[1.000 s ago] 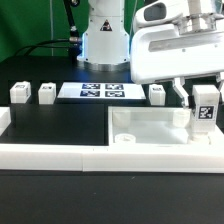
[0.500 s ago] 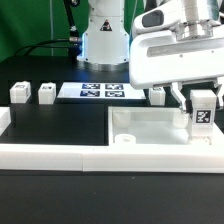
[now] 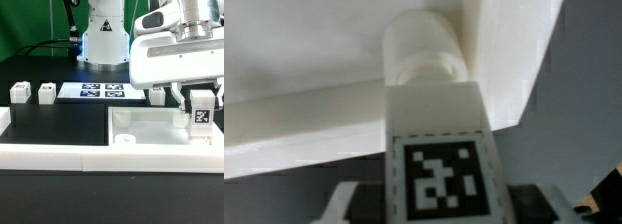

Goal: Assemble square table

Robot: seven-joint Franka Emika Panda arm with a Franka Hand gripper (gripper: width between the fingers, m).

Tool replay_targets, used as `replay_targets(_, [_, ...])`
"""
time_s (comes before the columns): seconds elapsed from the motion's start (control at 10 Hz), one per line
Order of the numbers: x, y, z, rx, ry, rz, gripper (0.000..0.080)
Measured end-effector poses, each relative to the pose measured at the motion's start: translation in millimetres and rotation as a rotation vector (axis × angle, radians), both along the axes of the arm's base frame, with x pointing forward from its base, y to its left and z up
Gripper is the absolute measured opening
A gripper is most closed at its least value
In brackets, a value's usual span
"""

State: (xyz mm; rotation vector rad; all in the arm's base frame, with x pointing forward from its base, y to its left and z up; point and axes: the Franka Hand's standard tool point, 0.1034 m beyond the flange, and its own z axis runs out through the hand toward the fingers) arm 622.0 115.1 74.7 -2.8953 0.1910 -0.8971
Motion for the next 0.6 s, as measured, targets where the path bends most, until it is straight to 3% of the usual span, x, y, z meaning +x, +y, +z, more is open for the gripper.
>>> replay_targets(0.1, [-0.6, 0.4, -0.9, 0.0, 0.004, 0.001, 0.0305])
replay_targets(0.3, [-0.7, 0.4, -1.1, 0.0, 0.004, 0.001, 0.0611])
replay_targets(0.6, [-0.8, 0.4, -1.2, 0.0, 0.005, 0.001, 0.0647])
